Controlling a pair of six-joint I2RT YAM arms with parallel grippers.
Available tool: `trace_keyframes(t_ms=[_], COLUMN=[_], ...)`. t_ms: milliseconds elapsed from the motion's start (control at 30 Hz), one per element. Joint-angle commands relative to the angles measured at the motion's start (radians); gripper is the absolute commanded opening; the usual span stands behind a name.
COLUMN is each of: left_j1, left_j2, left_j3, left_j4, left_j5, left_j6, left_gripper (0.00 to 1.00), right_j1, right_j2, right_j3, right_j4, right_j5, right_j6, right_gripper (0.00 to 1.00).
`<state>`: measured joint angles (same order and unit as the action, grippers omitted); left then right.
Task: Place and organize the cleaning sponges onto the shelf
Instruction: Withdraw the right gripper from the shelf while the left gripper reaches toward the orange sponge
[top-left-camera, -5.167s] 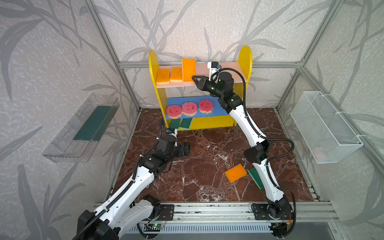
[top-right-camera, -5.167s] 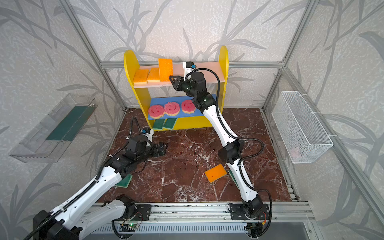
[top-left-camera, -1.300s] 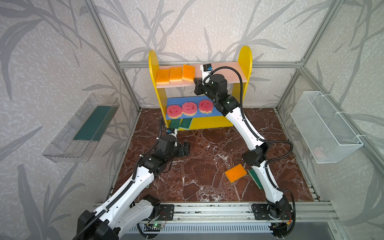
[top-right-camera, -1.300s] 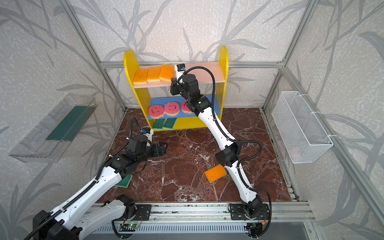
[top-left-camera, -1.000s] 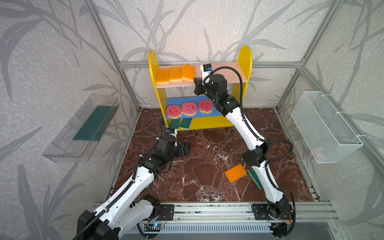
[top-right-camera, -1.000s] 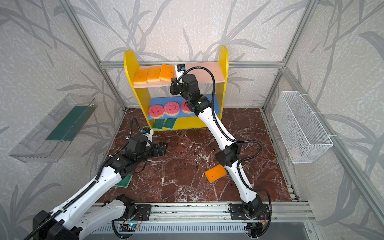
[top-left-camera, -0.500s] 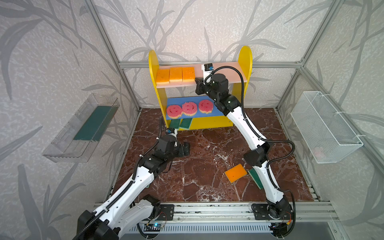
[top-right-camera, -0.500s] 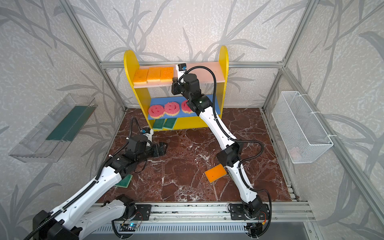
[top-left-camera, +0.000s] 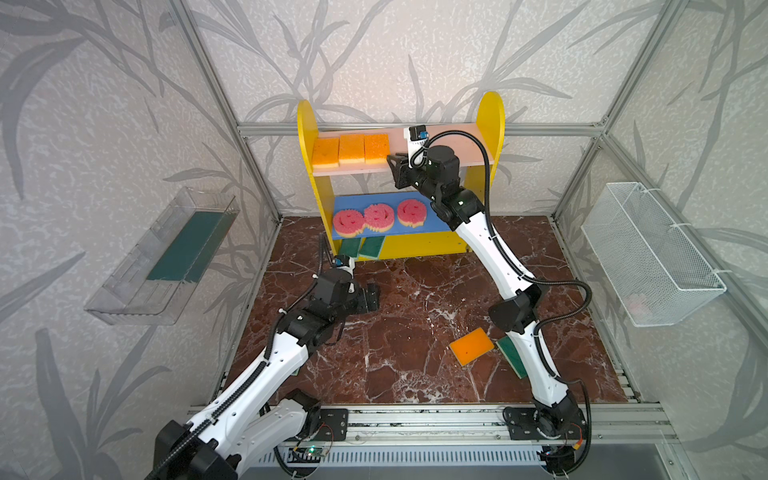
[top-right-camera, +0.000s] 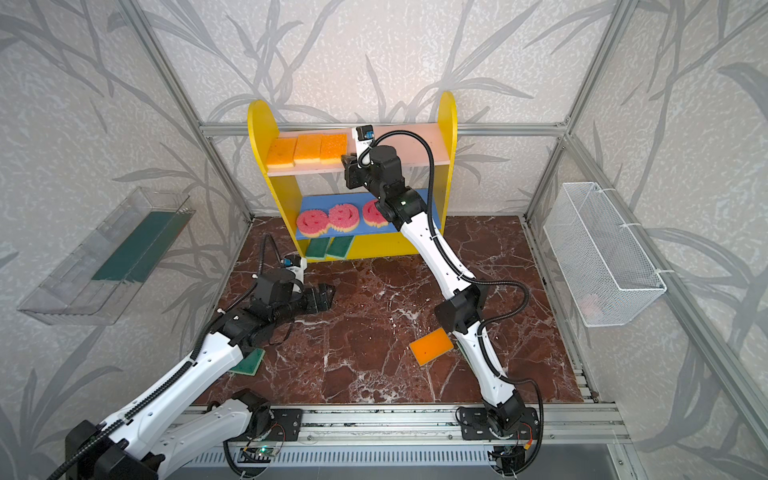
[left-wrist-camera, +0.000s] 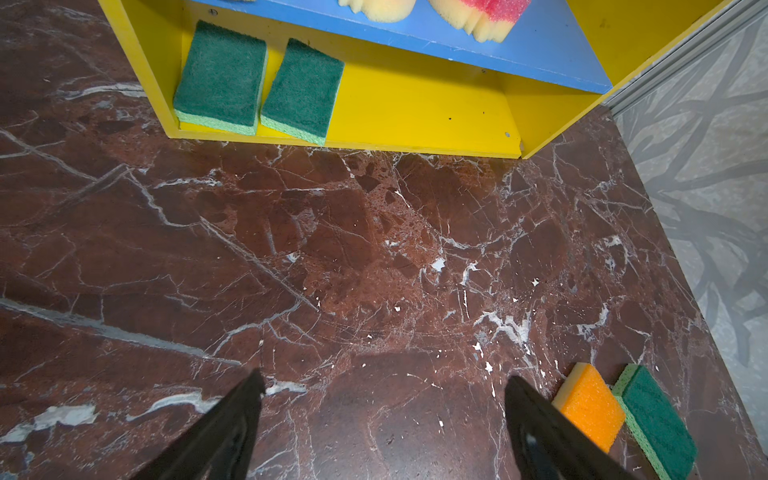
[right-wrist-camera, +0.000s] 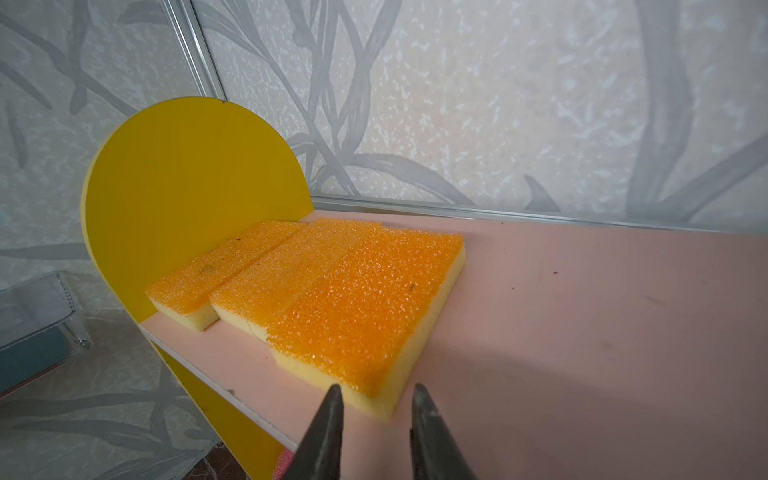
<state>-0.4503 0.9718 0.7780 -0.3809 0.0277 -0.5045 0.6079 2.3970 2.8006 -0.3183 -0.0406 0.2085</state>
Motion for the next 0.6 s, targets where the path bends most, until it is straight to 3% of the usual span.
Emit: trace_keyframes(t_ms=[0,200,333,433,567], left_j1=[0.003,0.000,-0.051,-0.106,-0.185], left_j2=[-0.001,0.067,0.131,0.181,0.263], left_j3=[0.050,0.110,0.132,0.133,0.136], left_j4=[-0.025,-0.046,-0.029,0.012,0.062], left_j5=[-0.002,0.047,0.052,0.041,0.030], left_j6=[0.018,0.040,0.037,0.023,0.015], left_gripper=[0.93,0.93,0.93,0.93,0.92], right_j1=[-0.017,-0.015,-0.015,-0.016,-0.040], right_j2=[-0.026,-0.133,-0.251,-0.391,-0.677], right_j3=[0.021,0.005,-0.084,-0.276,-0.782], right_j4=[-0.102,-0.215,-0.334,-0.389,-0.238], right_j5=[-0.011,-0.070,-0.100,-0.095,-0.076], right_j6=[-0.010,-0.015,-0.010,-0.007,0.051], right_gripper=[0.41,0.49,0.52,0.52,0.52])
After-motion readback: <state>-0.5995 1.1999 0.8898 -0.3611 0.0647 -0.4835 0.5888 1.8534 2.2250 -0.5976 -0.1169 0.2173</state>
